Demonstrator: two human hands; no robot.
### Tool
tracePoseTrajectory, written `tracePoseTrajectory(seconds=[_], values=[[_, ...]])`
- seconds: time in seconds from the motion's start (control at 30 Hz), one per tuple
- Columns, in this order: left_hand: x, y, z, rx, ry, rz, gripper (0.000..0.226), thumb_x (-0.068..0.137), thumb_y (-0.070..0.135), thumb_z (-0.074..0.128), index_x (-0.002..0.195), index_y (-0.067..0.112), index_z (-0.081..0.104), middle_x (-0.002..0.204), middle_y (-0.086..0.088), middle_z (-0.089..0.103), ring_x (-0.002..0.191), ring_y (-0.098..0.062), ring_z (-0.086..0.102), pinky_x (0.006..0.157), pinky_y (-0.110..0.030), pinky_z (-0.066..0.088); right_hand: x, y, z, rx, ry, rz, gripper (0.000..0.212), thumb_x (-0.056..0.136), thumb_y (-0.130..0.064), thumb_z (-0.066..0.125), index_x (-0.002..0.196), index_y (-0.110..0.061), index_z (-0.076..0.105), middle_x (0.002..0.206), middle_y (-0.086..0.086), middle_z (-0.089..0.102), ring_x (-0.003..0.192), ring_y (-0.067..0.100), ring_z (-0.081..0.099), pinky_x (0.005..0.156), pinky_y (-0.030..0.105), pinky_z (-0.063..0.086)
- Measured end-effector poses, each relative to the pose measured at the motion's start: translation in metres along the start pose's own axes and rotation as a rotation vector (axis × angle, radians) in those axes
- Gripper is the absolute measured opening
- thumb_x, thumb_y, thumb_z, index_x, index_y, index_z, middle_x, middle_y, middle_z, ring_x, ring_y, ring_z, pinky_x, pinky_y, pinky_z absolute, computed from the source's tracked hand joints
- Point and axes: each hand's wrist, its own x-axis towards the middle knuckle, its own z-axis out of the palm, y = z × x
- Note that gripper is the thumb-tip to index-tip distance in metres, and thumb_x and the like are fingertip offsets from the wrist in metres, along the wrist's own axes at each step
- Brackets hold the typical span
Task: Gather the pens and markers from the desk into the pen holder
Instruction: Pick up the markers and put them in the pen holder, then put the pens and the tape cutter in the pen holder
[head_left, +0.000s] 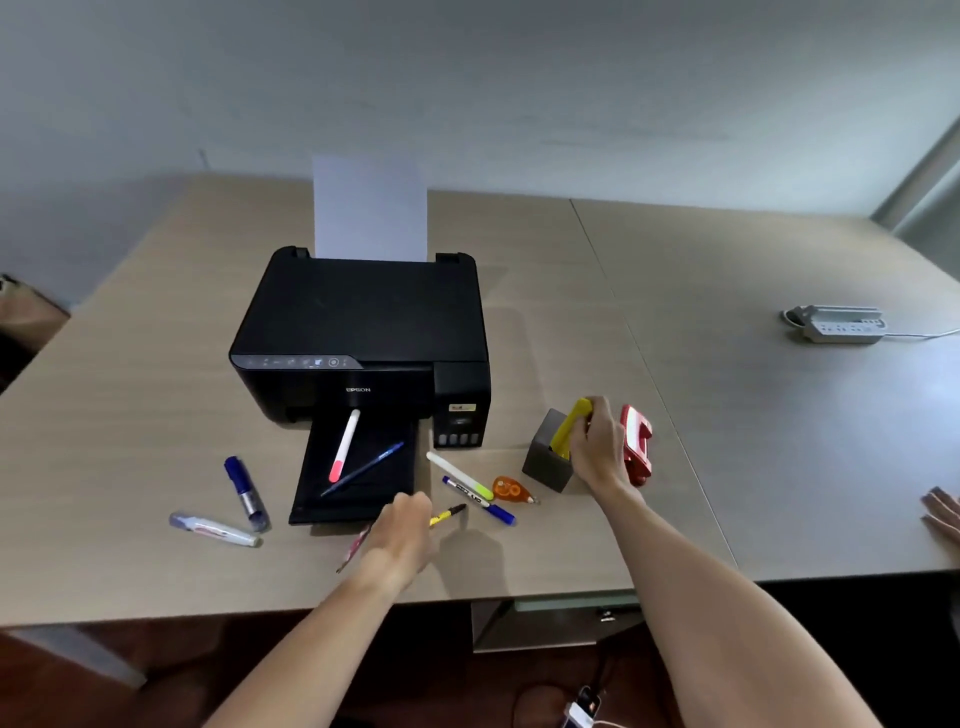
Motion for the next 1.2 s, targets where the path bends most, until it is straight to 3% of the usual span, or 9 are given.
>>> tracePoseTrajectory(seconds=[0.1,0.2,0.37,0.43,0.57,0.67,0.87,1.03,1.2], values=[[0.009,0.005,-0.015,-0.055,0.042,0.036,0.015,0.083,0.005,0.058,0.098,0.003,0.061,0.102,-0.015,0.057,0.094,-0.035,0.061,0.064,-0.036,0.046,0.0,0.009,0.012,-0.023,-0.008,0.016,0.007,0.098,-0.009,0.045,0.093,-0.011,0.05,0.071,0.001,0.056,0.068,0.025,0.061,0.056,0.027,0.049],[0.022,0.012,-0.024,-0.17,0.157,0.113,0.016,0.079,0.005,0.056,0.091,0.009,0.067,0.093,-0.011,0.063,0.081,-0.029,0.064,0.063,-0.038,0.055,0.003,0.019,0.016,-0.056,-0.001,0.061,0.014,0.094,-0.004,0.049,0.103,0.0,0.058,0.1,0.015,0.06,0.086,0.018,0.052,0.075,0.028,0.045],[0.038,0.047,-0.032,-0.258,0.315,0.313,0.016,0.094,0.009,0.054,0.1,0.008,0.068,0.094,-0.006,0.062,0.078,-0.013,0.057,0.064,-0.024,0.05,-0.003,0.032,0.008,-0.018,0.058,0.117,0.023,0.094,-0.011,0.052,0.111,0.001,0.059,0.108,0.018,0.059,0.088,0.015,0.048,0.078,0.024,0.039],[0.042,0.062,-0.034,-0.294,0.338,0.341,0.015,0.095,0.008,0.054,0.101,0.008,0.068,0.093,-0.005,0.061,0.078,-0.014,0.058,0.067,-0.028,0.055,-0.014,0.033,0.002,0.026,0.105,0.151,0.02,0.094,-0.01,0.049,0.109,0.001,0.057,0.103,0.014,0.057,0.086,0.017,0.048,0.074,0.022,0.038],[0.055,0.086,-0.032,-0.246,0.308,0.391,0.016,0.093,0.004,0.057,0.105,0.004,0.068,0.098,-0.009,0.063,0.082,-0.02,0.063,0.07,-0.03,0.059,-0.042,0.052,-0.001,0.06,0.1,0.307,0.019,0.087,0.003,0.046,0.101,-0.004,0.056,0.103,0.014,0.053,0.088,0.023,0.046,0.077,0.031,0.037],[0.067,0.102,-0.027,-0.239,0.292,0.428,0.02,0.094,0.001,0.055,0.11,0.002,0.067,0.101,-0.013,0.064,0.086,-0.022,0.064,0.072,-0.027,0.058,-0.062,0.067,0.004,0.012,-0.001,0.369,0.019,0.085,0.002,0.048,0.099,-0.006,0.058,0.102,0.013,0.058,0.085,0.018,0.048,0.075,0.026,0.036],[0.08,0.111,-0.017,-0.34,0.222,0.451,0.04,0.097,0.002,0.051,0.137,0.005,0.049,0.124,-0.018,0.062,0.116,-0.028,0.06,0.094,-0.031,0.051,-0.084,0.08,0.021,-0.073,-0.153,0.338,0.022,0.085,0.001,0.052,0.104,-0.006,0.062,0.105,0.011,0.062,0.088,0.017,0.055,0.077,0.024,0.044],[0.079,0.065,0.014,-0.242,0.088,0.379,0.03,0.102,0.008,0.036,0.124,0.008,0.057,0.12,-0.012,0.061,0.104,-0.021,0.059,0.08,-0.025,0.045,-0.076,0.085,0.038,-0.187,-0.273,0.148,0.033,0.085,-0.003,0.056,0.118,-0.01,0.06,0.115,0.007,0.061,0.105,0.022,0.059,0.091,0.03,0.048],[0.083,0.024,0.041,-0.032,0.039,0.331,0.02,0.098,0.009,0.043,0.104,0.011,0.062,0.104,-0.01,0.064,0.093,-0.028,0.065,0.076,-0.04,0.055,-0.062,0.079,0.065,-0.2,-0.288,0.114,0.032,0.088,-0.017,0.059,0.12,-0.013,0.059,0.116,0.007,0.063,0.104,0.024,0.06,0.091,0.037,0.051]])
